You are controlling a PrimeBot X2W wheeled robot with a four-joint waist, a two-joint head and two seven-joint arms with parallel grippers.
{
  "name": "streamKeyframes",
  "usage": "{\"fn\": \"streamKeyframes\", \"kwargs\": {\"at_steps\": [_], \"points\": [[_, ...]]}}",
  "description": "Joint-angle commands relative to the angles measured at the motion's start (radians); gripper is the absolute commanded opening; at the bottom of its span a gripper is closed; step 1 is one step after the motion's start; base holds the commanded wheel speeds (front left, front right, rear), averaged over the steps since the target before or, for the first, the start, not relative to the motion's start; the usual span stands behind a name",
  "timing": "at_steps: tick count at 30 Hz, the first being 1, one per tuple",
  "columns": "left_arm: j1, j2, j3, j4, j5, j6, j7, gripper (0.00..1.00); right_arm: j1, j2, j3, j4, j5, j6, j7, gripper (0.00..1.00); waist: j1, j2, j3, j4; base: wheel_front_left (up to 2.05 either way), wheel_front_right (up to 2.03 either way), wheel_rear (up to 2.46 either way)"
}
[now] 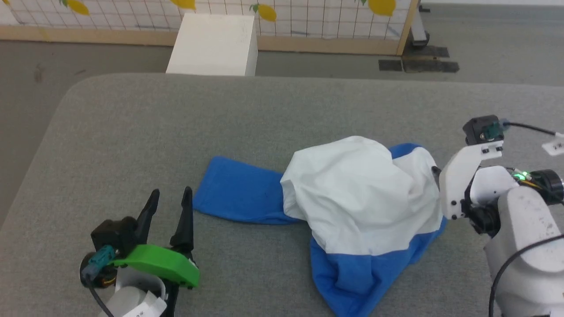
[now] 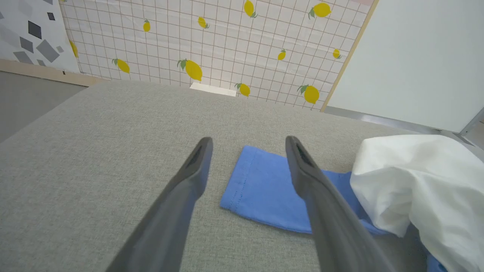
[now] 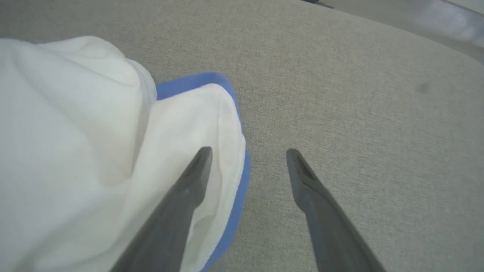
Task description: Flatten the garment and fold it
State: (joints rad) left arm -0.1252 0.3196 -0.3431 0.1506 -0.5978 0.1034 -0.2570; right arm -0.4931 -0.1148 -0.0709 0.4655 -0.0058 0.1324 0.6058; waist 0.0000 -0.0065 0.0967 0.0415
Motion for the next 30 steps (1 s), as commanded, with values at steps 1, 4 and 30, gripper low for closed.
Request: {"fn": "streamKeyframes", "kwargs": {"at_steps": [1,4,30], "points": [[-0.025,-0.005,0.002,-0.001,0.008,-0.011,-0.005,1.0,-0.027,-0.011,0.012,0.035,-0.018,-0.002,0.031,1.0,0.0,0.0065,0.05,0.039,0.0,0.0,0.0],[-0.043,-0.011,0.005,0.001,0.015,-0.018,-0.005,1.0,-0.061,-0.026,0.04,0.1,-0.025,-0.002,0.088,1.0,0.0,0.0065,0.078,0.06,0.0,0.0,0.0],[-0.023,-0.056,0.057,0.059,0.013,-0.06,-0.005,1.0,0.191,-0.019,-0.28,-0.21,0.128,-0.002,-0.098,0.0,0.0,0.0065,0.004,-0.029,0.0,0.0,0.0]]}}
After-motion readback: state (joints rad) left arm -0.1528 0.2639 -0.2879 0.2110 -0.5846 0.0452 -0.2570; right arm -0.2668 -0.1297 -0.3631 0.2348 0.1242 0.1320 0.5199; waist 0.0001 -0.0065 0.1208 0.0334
